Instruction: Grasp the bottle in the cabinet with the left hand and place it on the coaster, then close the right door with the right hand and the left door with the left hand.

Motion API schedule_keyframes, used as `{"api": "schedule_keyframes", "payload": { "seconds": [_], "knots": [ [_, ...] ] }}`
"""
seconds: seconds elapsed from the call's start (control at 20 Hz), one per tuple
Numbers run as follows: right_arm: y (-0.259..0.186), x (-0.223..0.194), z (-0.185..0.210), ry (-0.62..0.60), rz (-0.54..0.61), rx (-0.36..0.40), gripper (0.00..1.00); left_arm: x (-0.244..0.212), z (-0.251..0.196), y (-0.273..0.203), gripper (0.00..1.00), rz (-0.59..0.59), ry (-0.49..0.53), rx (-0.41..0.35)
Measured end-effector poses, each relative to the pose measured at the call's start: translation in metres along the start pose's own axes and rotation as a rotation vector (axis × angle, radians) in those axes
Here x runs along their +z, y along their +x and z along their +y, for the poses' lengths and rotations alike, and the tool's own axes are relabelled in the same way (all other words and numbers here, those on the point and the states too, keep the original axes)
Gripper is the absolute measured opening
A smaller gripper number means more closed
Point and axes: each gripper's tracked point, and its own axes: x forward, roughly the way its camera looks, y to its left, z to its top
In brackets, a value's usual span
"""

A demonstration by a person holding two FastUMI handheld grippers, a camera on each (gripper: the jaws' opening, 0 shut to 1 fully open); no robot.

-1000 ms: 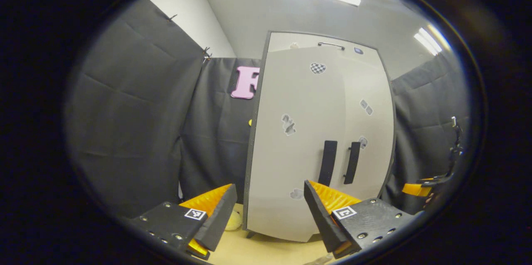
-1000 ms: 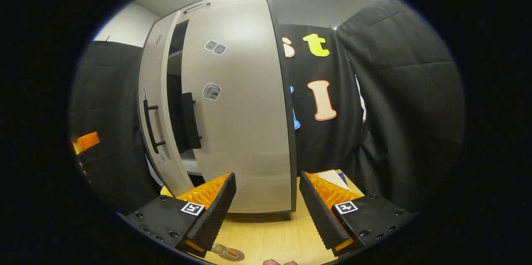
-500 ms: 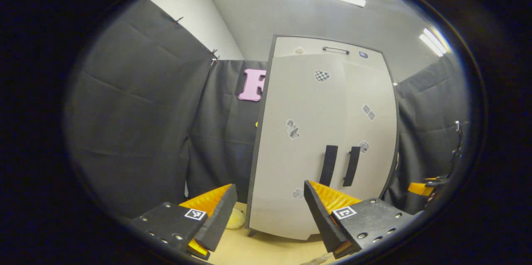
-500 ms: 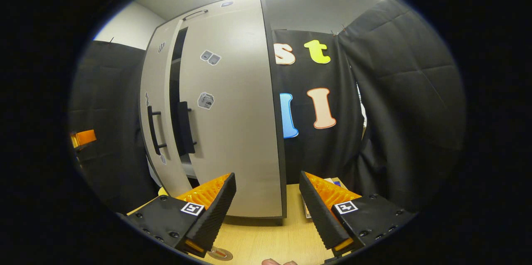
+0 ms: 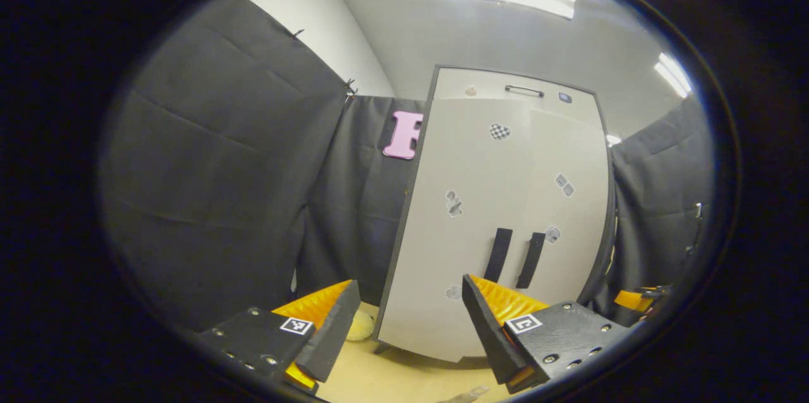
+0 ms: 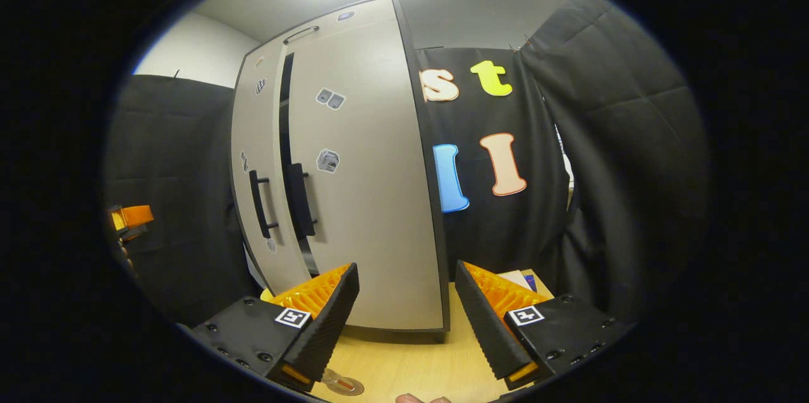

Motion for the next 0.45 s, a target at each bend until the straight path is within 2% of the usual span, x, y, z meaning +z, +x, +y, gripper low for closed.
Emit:
{"api": "schedule_keyframes", "payload": {
  "seconds": [0.05, 0.1, 0.25, 0.45],
  "knots": [
    [-0.001, -0.005, 0.000, -0.002, 0.007, -0.005, 0.98, -0.001, -0.001, 0.001, 0.99, 0.002, 0.005, -0.006],
    [-0.005, -0.014, 0.000, -0.009, 0.020, -0.013, 0.98, -0.003, -0.002, 0.004, 1.00, 0.006, 0.017, -0.020],
    [-0.003, -0.027, -0.002, -0.041, 0.062, -0.052, 0.98, -0.007, 0.004, 0.012, 1.00, 0.020, 0.082, -0.032],
    [0.006, -0.031, 0.011, -0.027, 0.081, -0.091, 0.98, -0.009, 0.006, 0.027, 1.00, 0.023, 0.160, -0.085]
  ]
}}
